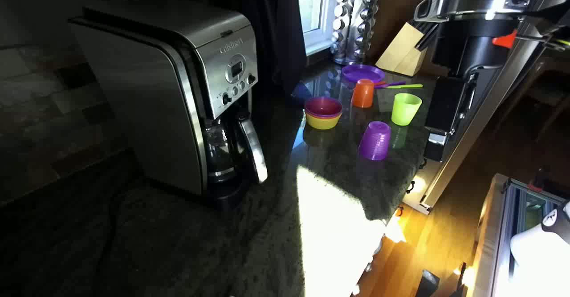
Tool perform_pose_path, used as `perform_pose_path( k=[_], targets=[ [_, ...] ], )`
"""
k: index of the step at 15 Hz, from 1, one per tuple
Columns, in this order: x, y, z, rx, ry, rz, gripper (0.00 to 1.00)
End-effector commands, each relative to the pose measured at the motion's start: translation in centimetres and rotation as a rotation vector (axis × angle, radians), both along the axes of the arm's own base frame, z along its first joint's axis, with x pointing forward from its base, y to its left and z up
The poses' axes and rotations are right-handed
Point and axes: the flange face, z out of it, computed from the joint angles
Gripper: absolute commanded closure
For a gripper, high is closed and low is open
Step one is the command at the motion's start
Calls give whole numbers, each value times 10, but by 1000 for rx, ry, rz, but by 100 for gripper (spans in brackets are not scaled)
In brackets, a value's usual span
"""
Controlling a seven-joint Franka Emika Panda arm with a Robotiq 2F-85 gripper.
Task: Place the yellow cup upside down.
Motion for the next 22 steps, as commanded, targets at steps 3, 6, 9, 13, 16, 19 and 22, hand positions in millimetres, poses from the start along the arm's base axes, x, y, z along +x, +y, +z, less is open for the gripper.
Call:
perform_pose_path(
  k=[3, 6, 9, 13, 16, 19, 22],
  targets=[
    [0, 0, 0, 0, 1, 0, 0],
    [0, 0, 0, 0, 1, 0, 0],
    [13, -13, 0, 24, 0, -108, 0],
    [27, -70, 7, 73, 16, -304, 0],
    [34, -125, 11, 98, 12, -461, 0],
    [45, -177, 9, 121, 5, -627, 0],
    [46, -189, 9, 128, -8, -643, 0]
  ],
)
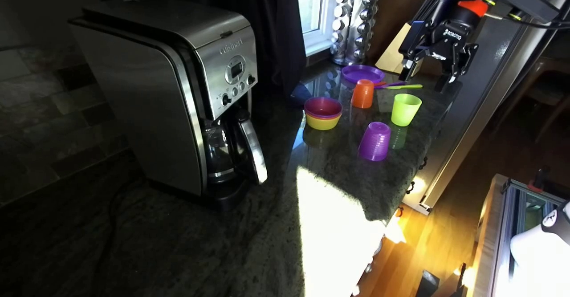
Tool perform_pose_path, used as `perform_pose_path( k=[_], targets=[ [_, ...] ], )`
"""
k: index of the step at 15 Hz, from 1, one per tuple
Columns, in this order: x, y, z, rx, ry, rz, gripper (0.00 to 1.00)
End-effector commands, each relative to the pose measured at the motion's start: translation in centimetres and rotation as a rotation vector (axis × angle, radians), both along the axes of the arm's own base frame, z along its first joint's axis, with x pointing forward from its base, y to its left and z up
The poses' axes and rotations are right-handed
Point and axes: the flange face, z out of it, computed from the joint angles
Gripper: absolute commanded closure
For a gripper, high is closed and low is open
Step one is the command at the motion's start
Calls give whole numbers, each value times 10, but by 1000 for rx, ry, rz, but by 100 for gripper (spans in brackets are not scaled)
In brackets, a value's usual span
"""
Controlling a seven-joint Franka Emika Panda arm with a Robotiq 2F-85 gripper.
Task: Place the yellow cup upside down.
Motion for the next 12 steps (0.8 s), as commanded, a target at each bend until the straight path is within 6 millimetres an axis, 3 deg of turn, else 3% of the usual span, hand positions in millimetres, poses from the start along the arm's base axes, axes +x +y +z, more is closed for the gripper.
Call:
perform_pose_path(
  k=[1, 5, 6, 8, 12],
  targets=[
    [1, -11, -1, 2, -4, -35, 0],
    [3, -17, -4, 3, 6, -69, 0],
    [11, -27, -5, 12, 21, -145, 0],
    [22, -65, -9, 4, 28, -282, 0],
    [25, -143, -19, 48, 77, -493, 0]
  ],
)
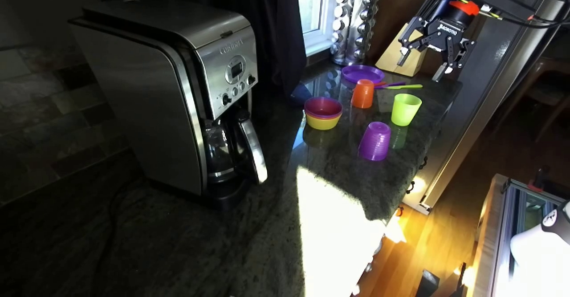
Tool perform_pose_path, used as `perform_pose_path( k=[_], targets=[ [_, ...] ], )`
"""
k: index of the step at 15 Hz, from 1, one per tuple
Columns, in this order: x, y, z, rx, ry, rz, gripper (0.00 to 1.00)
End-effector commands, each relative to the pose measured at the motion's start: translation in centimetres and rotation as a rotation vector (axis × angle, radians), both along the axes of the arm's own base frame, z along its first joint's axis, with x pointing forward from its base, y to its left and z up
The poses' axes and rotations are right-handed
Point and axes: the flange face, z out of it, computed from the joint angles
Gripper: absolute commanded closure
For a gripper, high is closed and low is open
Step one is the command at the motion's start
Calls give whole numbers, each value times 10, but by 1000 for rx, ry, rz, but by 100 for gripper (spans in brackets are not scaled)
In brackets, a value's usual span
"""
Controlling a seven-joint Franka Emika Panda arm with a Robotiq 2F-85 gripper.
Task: Place the yellow cup upside down.
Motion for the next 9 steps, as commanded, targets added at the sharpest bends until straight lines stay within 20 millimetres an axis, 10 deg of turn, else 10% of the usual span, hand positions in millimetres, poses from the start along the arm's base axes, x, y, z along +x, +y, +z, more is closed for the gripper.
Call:
perform_pose_path(
  k=[1, 9],
  targets=[
    [9, -63, -10, 48, 65, -185, 0],
    [34, -135, -38, 43, 141, -158, 0]
  ],
)
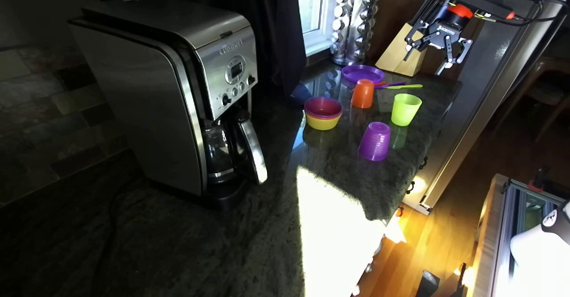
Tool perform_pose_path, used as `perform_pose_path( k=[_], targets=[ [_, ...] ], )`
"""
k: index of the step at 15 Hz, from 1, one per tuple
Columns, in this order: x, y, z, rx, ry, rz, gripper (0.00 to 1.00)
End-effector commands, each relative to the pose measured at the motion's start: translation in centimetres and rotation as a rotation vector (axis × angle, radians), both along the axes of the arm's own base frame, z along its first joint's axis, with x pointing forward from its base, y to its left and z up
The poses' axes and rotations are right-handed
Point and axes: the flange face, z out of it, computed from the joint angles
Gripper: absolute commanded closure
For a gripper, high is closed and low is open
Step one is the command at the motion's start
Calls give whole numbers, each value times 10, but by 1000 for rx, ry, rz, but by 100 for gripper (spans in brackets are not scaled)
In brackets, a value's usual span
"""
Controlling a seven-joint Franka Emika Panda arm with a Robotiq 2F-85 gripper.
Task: Place the yellow cup upside down.
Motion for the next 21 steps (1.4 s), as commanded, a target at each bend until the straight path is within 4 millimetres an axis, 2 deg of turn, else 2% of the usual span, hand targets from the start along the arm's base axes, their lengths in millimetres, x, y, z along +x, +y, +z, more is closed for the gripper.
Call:
perform_pose_path(
  k=[1, 8, 13, 17, 21],
  targets=[
    [19, -28, -23, -12, 94, 56, 0],
    [29, -67, -71, 30, 208, 80, 0],
    [35, -88, -92, 120, 221, 82, 0],
    [45, -94, -109, 189, 229, 73, 0],
    [56, -93, -136, 257, 254, 47, 0]
  ],
)
